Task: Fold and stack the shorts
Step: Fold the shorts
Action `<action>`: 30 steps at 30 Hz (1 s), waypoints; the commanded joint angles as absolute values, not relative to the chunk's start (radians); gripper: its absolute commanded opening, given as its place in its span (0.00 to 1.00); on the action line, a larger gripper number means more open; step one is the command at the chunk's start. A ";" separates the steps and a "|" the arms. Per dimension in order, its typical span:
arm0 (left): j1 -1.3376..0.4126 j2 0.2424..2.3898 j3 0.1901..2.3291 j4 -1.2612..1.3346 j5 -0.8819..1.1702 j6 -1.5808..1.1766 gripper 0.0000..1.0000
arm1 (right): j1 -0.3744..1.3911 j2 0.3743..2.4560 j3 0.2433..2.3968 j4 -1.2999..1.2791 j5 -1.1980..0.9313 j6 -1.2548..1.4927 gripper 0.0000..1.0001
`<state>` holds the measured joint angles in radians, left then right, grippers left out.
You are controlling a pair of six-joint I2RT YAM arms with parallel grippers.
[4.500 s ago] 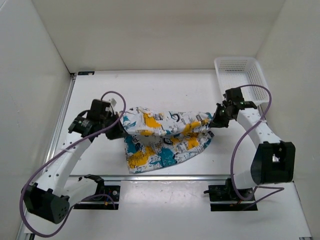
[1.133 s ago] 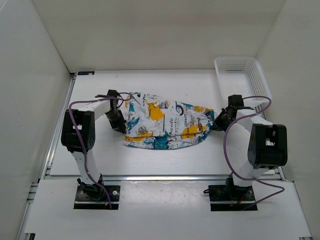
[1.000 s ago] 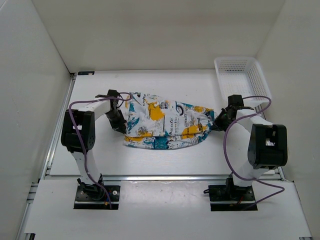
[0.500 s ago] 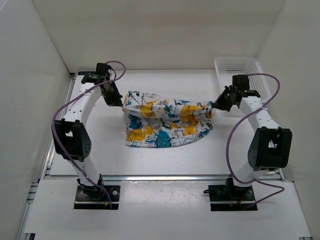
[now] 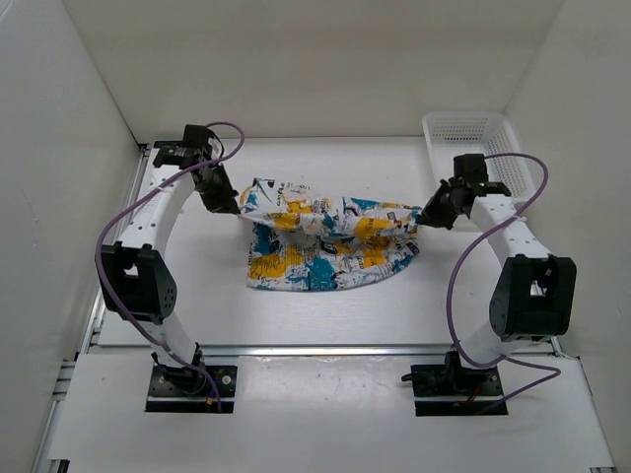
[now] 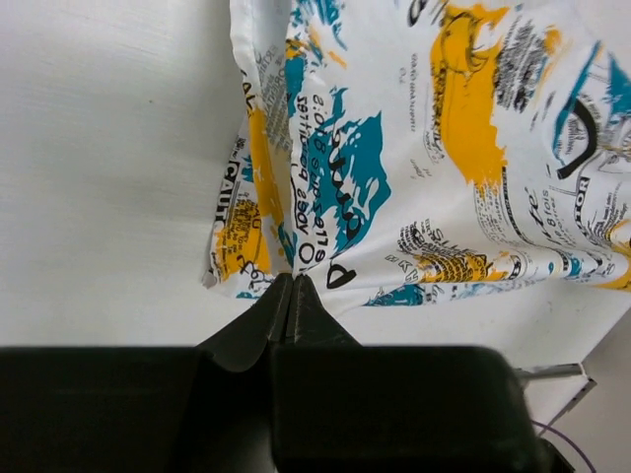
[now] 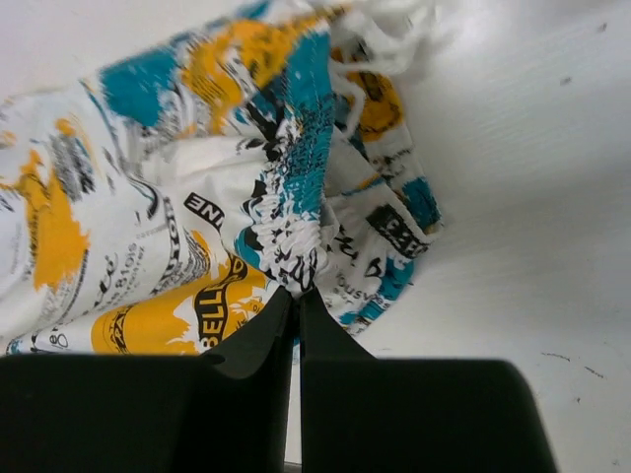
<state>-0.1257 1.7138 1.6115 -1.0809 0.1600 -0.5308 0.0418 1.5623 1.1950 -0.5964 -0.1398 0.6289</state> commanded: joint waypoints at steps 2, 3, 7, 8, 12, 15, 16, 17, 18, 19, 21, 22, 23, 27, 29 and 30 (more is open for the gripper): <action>-0.100 1.690 1.820 -1.138 0.178 -0.500 0.10 | 0.043 1.536 1.399 -0.626 -0.120 0.632 0.00; -0.091 1.690 1.856 -1.156 0.178 -0.500 0.10 | 0.043 1.536 1.463 -0.640 -0.120 0.623 0.00; -0.091 1.649 1.881 -1.193 0.189 -0.500 0.10 | 0.043 1.493 1.477 -0.672 -0.120 0.614 0.00; -0.104 1.597 1.811 -1.162 0.189 -0.500 0.10 | 0.043 1.453 1.453 -0.672 -0.120 0.614 0.00; -0.129 1.444 1.509 -1.071 0.224 -0.532 0.10 | 0.043 1.338 1.251 -0.654 -0.098 0.604 0.00; -0.167 1.315 1.210 -0.991 0.284 -0.574 0.10 | 0.043 1.241 1.038 -0.629 -0.098 0.604 0.00; -0.179 1.290 1.140 -0.944 0.296 -0.604 0.10 | 0.043 1.223 0.935 -0.629 -0.080 0.614 0.00; -0.192 1.269 1.079 -0.924 0.296 -0.620 0.10 | 0.043 1.197 0.889 -0.614 -0.071 0.623 0.00; -0.218 1.244 0.972 -0.905 0.296 -0.635 0.10 | 0.043 1.197 0.852 -0.600 -0.071 0.623 0.00; -0.230 1.244 0.930 -0.888 0.296 -0.659 0.10 | 0.043 1.197 0.823 -0.588 -0.060 0.633 0.00; -0.253 1.244 0.875 -0.862 0.275 -0.672 0.12 | 0.034 1.225 0.779 -0.560 -0.051 0.643 0.03; -0.253 1.270 0.862 -0.862 0.275 -0.661 0.16 | 0.034 1.247 0.779 -0.549 -0.060 0.643 0.09; -0.253 1.287 0.862 -0.862 0.246 -0.661 0.25 | 0.034 1.294 0.799 -0.549 -0.060 0.634 0.17; -0.253 1.342 0.914 -0.888 0.233 -0.628 0.45 | 0.034 1.350 0.870 -0.558 -0.060 0.623 0.71; -0.253 1.322 0.965 -0.923 0.203 -0.627 0.55 | 0.023 1.338 0.888 -0.572 -0.038 0.623 0.82; -0.253 1.313 0.988 -0.939 0.165 -0.618 0.57 | 0.023 1.338 0.888 -0.583 -0.028 0.623 0.84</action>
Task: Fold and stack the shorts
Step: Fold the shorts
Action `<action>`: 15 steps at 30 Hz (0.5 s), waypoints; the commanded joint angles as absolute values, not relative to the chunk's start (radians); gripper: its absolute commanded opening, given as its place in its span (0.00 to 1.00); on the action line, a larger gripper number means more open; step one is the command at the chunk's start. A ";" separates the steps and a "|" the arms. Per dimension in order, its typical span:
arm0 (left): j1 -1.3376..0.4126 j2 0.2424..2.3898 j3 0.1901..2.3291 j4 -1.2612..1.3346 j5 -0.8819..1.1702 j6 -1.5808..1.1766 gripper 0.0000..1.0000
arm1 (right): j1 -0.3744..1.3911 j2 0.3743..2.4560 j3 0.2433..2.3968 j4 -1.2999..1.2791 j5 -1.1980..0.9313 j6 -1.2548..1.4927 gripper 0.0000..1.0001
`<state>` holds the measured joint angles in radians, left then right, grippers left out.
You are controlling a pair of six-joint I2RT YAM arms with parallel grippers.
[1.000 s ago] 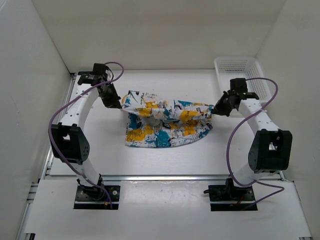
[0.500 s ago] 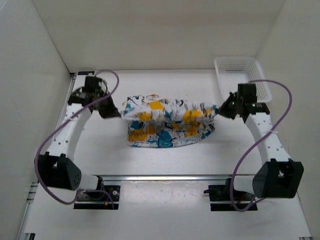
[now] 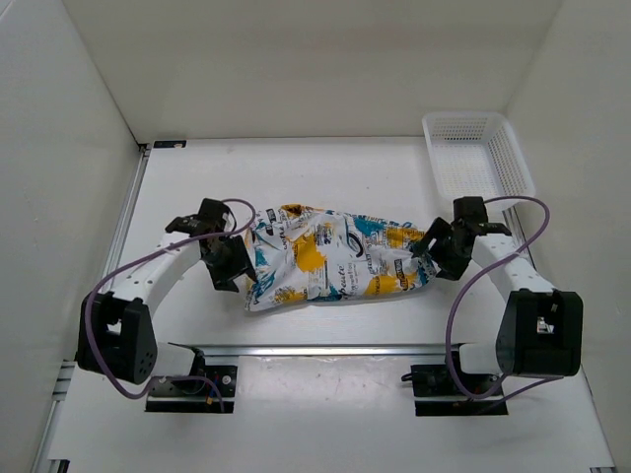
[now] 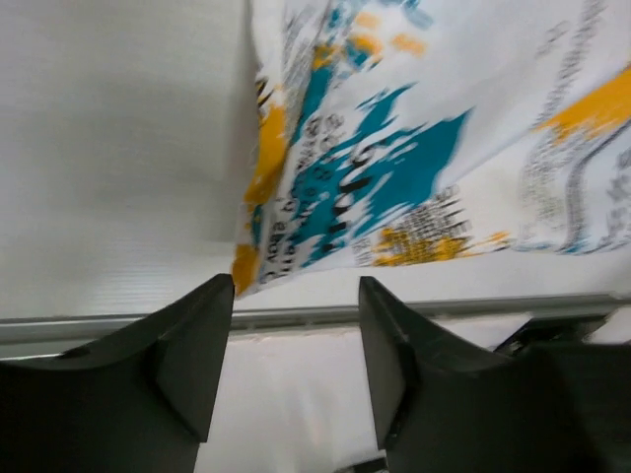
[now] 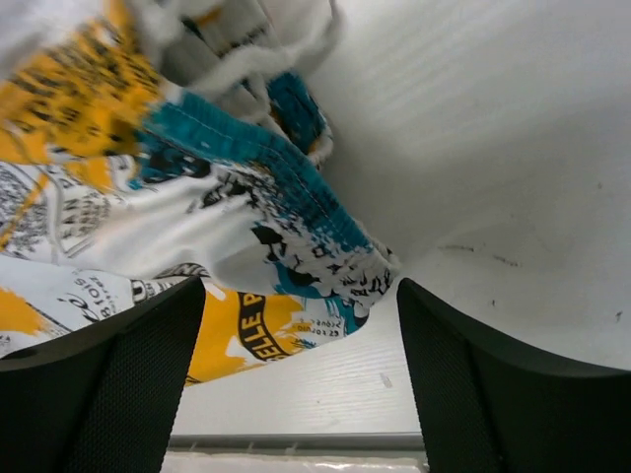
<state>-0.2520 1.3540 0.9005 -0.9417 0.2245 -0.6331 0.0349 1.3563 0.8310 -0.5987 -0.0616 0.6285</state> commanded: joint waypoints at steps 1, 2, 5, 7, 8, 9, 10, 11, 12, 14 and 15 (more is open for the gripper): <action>-0.253 1.301 1.014 -0.957 0.140 -0.618 0.67 | 0.000 1.327 0.888 -0.583 -0.028 0.614 0.84; -0.253 1.301 1.069 -0.985 0.120 -0.618 0.72 | -0.009 1.327 0.888 -0.583 -0.040 0.614 0.84; -0.227 1.351 1.171 -0.985 0.092 -0.609 0.71 | -0.028 1.362 0.879 -0.528 -0.075 0.604 0.81; -0.227 1.412 1.225 -0.956 0.092 -0.588 0.65 | -0.028 1.435 0.905 -0.517 -0.107 0.592 0.80; -0.227 1.448 1.250 -0.947 0.081 -0.588 0.61 | -0.028 1.466 0.922 -0.505 -0.127 0.572 0.80; -0.227 1.530 1.302 -0.937 0.081 -0.566 0.57 | -0.028 1.500 0.937 -0.496 -0.156 0.555 0.80; -0.227 1.573 1.330 -0.928 0.090 -0.557 0.57 | -0.028 1.562 0.975 -0.495 -0.173 0.543 0.80; -0.227 1.615 1.357 -0.928 0.091 -0.557 0.55 | -0.028 1.584 0.988 -0.495 -0.182 0.526 0.80; -0.227 1.694 1.411 -0.928 0.091 -0.543 0.53 | -0.028 1.600 0.988 -0.495 -0.183 0.526 0.80; -0.227 1.753 1.449 -0.928 0.081 -0.532 0.48 | -0.028 1.609 0.997 -0.495 -0.172 0.517 0.79; -0.236 1.808 1.478 -0.928 0.071 -0.532 0.45 | -0.028 1.609 0.997 -0.495 -0.161 0.517 0.79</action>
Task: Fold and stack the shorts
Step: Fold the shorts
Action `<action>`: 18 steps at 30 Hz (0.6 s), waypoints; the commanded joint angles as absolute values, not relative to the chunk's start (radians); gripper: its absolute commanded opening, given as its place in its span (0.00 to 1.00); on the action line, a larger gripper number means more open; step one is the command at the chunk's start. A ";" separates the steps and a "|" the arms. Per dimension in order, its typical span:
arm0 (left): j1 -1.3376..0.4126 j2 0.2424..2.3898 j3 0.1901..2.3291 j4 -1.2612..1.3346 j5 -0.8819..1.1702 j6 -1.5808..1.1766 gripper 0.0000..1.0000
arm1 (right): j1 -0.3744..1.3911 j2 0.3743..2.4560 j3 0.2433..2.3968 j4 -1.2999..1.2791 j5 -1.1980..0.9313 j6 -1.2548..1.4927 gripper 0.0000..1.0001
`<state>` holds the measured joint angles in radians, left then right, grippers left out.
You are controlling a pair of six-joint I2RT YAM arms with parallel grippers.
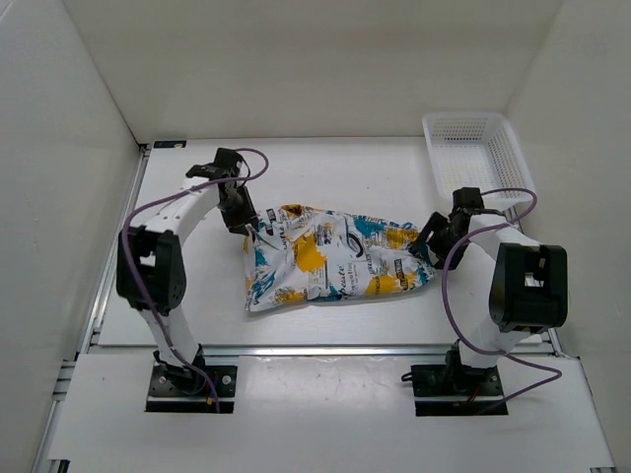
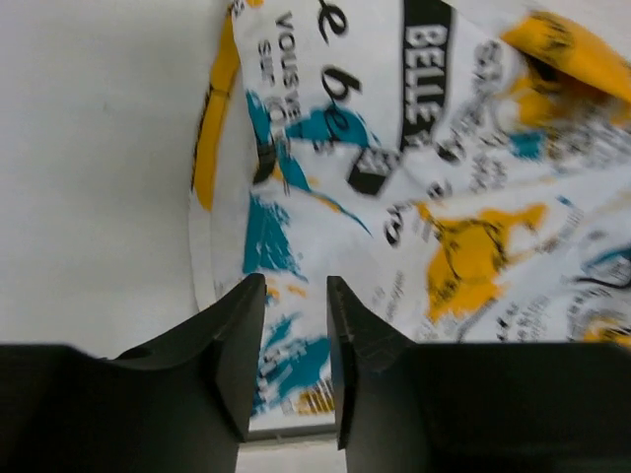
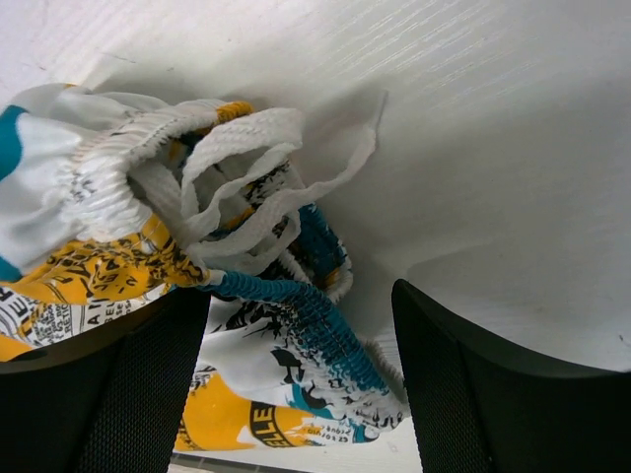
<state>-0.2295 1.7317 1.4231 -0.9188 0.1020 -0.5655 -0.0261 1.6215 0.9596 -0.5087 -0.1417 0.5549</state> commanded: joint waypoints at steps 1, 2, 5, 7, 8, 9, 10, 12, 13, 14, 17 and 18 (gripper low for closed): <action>-0.236 1.833 1.491 -0.928 0.080 -0.511 0.41 | -0.028 1.609 0.997 -0.495 -0.152 0.508 0.79; -0.247 1.856 1.500 -0.928 0.090 -0.502 0.39 | -0.028 1.600 0.988 -0.495 -0.152 0.508 0.79; -0.258 1.925 1.509 -0.928 0.051 -0.502 0.54 | -0.028 1.588 0.988 -0.495 -0.152 0.508 0.79; -0.258 1.960 1.509 -0.914 0.040 -0.512 0.62 | -0.028 1.588 0.988 -0.495 -0.152 0.508 0.79; -0.258 1.970 1.509 -0.914 0.029 -0.512 0.64 | -0.028 1.588 0.988 -0.495 -0.152 0.508 0.79; -0.258 1.980 1.509 -0.905 0.029 -0.512 0.64 | -0.028 1.600 0.988 -0.495 -0.152 0.508 0.79; -0.258 2.005 1.522 -0.905 0.029 -0.512 0.60 | -0.028 1.600 0.988 -0.495 -0.161 0.499 0.80; -0.258 2.031 1.548 -0.905 0.008 -0.512 0.45 | -0.028 1.629 0.999 -0.495 -0.172 0.499 0.80; -0.258 2.052 1.561 -0.905 0.008 -0.512 0.32 | -0.028 1.629 0.999 -0.495 -0.182 0.499 0.80; -0.249 2.062 1.571 -0.916 -0.001 -0.503 0.10 | -0.028 1.638 0.999 -0.495 -0.192 0.489 0.80; -0.238 2.048 1.589 -0.962 -0.050 -0.503 0.10 | -0.018 1.647 0.999 -0.495 -0.201 0.480 0.80; -0.238 2.028 1.589 -0.972 -0.083 -0.503 0.10 | -0.018 1.647 0.999 -0.495 -0.192 0.471 0.80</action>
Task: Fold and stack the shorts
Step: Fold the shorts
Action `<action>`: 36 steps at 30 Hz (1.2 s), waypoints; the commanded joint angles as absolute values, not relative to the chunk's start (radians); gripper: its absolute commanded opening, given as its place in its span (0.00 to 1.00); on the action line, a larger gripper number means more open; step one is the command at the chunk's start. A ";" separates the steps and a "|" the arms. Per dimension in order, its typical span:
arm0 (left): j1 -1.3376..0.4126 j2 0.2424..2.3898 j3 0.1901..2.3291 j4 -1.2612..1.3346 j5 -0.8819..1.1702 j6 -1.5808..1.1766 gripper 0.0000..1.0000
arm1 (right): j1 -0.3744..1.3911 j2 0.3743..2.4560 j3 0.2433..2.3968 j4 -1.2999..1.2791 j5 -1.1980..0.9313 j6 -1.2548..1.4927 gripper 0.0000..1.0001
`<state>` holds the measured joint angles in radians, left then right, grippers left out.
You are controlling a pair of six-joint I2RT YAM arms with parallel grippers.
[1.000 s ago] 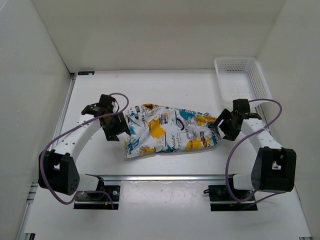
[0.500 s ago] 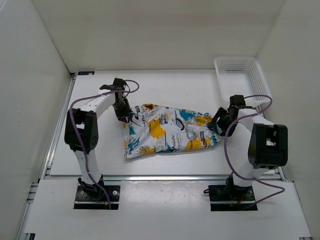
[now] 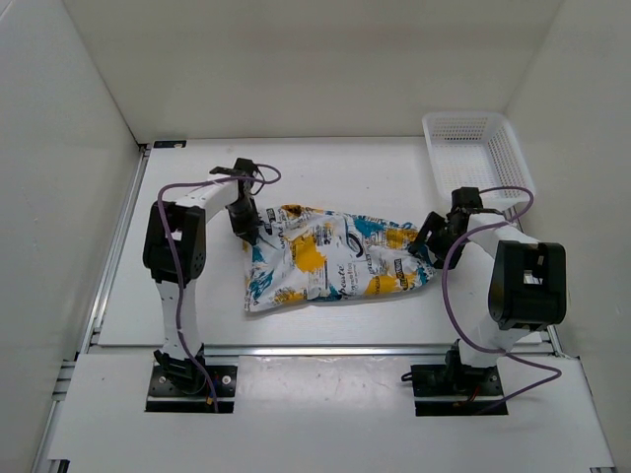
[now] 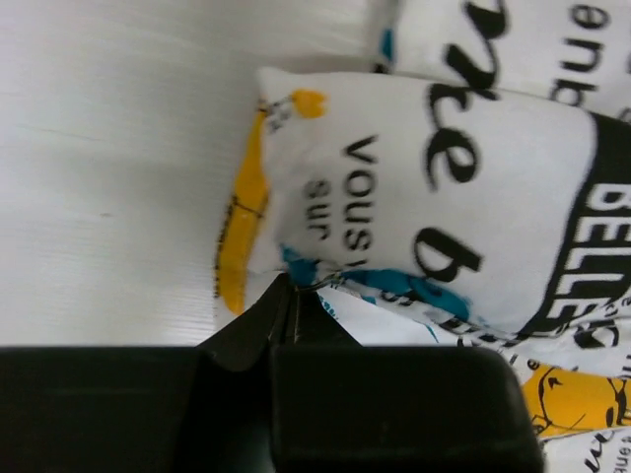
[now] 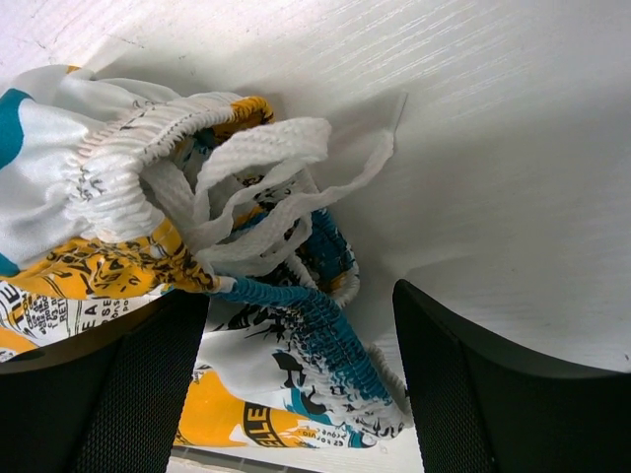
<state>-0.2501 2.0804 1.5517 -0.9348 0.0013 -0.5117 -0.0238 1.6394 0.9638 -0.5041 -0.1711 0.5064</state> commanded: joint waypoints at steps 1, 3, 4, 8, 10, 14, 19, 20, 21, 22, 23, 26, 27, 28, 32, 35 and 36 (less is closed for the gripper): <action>-0.227 2.005 1.579 -0.973 -0.096 -0.503 0.10 | -0.018 1.647 0.999 -0.495 -0.183 0.471 0.80; -0.204 1.935 1.565 -0.973 -0.107 -0.494 0.10 | -0.018 1.638 0.990 -0.495 -0.170 0.471 0.80; -0.195 1.913 1.553 -0.973 -0.107 -0.494 0.10 | -0.018 1.638 0.989 -0.495 -0.170 0.471 0.80; -0.161 1.862 1.543 -0.991 -0.107 -0.471 0.10 | -0.018 1.629 0.980 -0.495 -0.170 0.462 0.81; -0.150 1.885 1.552 -1.012 -0.089 -0.471 0.18 | -0.018 1.629 0.980 -0.495 -0.183 0.451 0.82; -0.164 1.934 1.568 -0.999 -0.060 -0.471 0.27 | -0.018 1.649 0.980 -0.495 -0.236 0.430 0.82; -0.175 2.032 1.539 -0.966 -0.051 -0.471 0.29 | 0.029 1.692 0.989 -0.483 -0.291 0.420 0.82; -0.175 2.033 1.526 -0.957 -0.038 -0.471 0.29 | 0.041 1.692 0.989 -0.483 -0.291 0.420 0.81; -0.175 2.043 1.526 -0.944 -0.038 -0.471 0.29 | 0.055 1.709 0.989 -0.471 -0.291 0.420 0.81; -0.175 2.043 1.514 -0.943 -0.029 -0.471 0.29 | 0.084 1.730 0.989 -0.462 -0.282 0.432 0.81; -0.175 2.052 1.503 -0.930 -0.029 -0.471 0.29 | 0.098 1.741 0.989 -0.462 -0.282 0.442 0.80; -0.175 2.063 1.494 -0.919 -0.020 -0.471 0.20 | 0.130 1.773 0.999 -0.439 -0.224 0.491 0.70; -0.175 2.063 1.494 -0.919 -0.020 -0.471 0.10 | 0.143 1.773 1.008 -0.439 -0.207 0.491 0.62; -0.175 2.074 1.485 -0.919 -0.011 -0.471 0.10 | 0.143 1.773 1.008 -0.439 -0.189 0.506 0.34; -0.184 2.033 1.428 -0.899 -0.011 -0.480 0.10 | 0.143 1.697 0.999 -0.471 -0.063 0.525 0.00; -0.207 1.952 1.355 -0.890 -0.011 -0.492 0.10 | 0.143 1.591 0.999 -0.533 0.035 0.525 0.00; -0.219 1.925 1.333 -0.890 -0.011 -0.505 0.10 | 0.143 1.542 1.008 -0.554 0.052 0.514 0.00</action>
<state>-0.1848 2.0041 1.4094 -0.8967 -0.0246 -0.4835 0.1459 1.6646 0.9997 -0.4812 -0.0917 0.5198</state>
